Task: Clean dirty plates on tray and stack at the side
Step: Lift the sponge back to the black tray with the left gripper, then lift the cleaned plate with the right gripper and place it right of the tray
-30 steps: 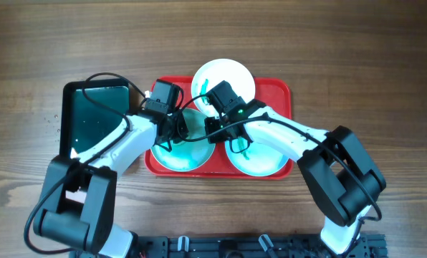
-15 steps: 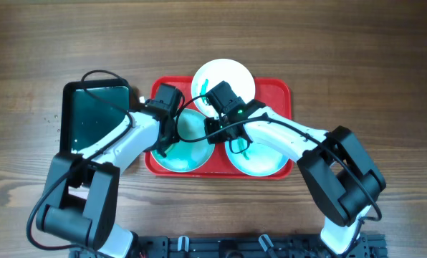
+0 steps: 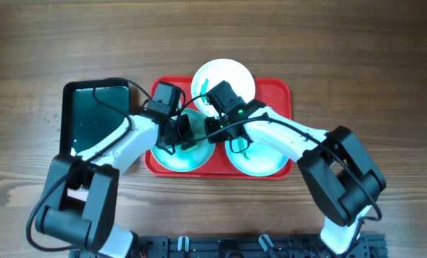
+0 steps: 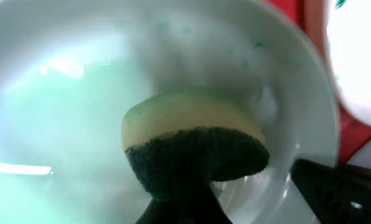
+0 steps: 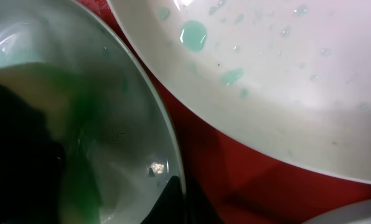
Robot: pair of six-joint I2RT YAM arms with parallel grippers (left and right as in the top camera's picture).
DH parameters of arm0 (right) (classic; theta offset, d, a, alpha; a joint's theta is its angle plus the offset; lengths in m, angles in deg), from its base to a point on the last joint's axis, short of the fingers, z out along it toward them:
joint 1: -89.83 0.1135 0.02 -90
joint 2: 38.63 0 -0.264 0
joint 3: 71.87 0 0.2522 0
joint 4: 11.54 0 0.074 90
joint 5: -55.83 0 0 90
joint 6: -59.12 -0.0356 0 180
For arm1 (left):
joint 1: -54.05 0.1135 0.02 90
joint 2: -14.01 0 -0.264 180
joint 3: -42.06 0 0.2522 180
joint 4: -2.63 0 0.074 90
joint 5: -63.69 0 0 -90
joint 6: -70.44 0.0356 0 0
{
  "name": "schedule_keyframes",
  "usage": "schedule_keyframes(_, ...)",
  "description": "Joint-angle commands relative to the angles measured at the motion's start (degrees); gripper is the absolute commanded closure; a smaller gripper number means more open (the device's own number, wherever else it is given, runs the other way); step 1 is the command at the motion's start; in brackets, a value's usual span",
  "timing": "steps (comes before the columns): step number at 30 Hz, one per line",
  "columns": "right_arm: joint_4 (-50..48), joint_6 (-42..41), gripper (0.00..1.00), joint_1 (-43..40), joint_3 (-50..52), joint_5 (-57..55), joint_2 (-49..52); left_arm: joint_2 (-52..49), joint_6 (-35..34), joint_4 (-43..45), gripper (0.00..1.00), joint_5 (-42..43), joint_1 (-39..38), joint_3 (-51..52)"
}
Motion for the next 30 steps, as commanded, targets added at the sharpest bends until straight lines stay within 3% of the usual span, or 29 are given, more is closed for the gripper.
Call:
schedule_keyframes(1, -0.04, -0.13, 0.94, -0.22, 0.70, -1.16, 0.87, -3.10, -0.59, -2.56, 0.96, -4.72, -0.09, 0.63)
schedule_keyframes(6, -0.02, -0.15, 0.94, -0.22, 0.70, -1.16, 0.87, -3.39, -0.63, -10.51, 0.96, -29.29, -0.02, 0.57)
schedule_keyframes(9, -0.04, -0.13, 0.94, -0.22, 0.70, -1.16, 0.87, -2.89, -0.63, -14.45, 0.96, -34.75, 0.59, -0.52)
schedule_keyframes(12, 0.11, -0.15, 0.96, -0.22, 0.68, -1.11, 0.87, 0.57, -4.17, -18.88, 0.96, -32.39, 1.05, -4.72)
schedule_keyframes(18, -0.59, 0.48, 0.96, -0.22, -0.46, 2.43, 0.17, 14.73, -4.09, -17.49, 0.96, -15.67, 5.14, -7.65)
schedule_keyframes(22, 1.51, 6.08, 0.96, -0.22, -3.21, 1.86, -5.07, 24.15, -4.04, -18.25, 0.96, -8.20, 19.08, -7.65)
schedule_keyframes(26, 8.07, 9.16, 0.96, 0.94, -7.50, -10.43, -12.90, 23.58, -2.69, -20.13, 0.96, -8.11, 29.49, -7.37)
schedule_keyframes(30, 12.00, 12.70, 0.96, 5.62, -10.60, -29.49, -18.21, 21.68, -2.12, -20.79, 0.96, -6.29, 34.25, -7.30)
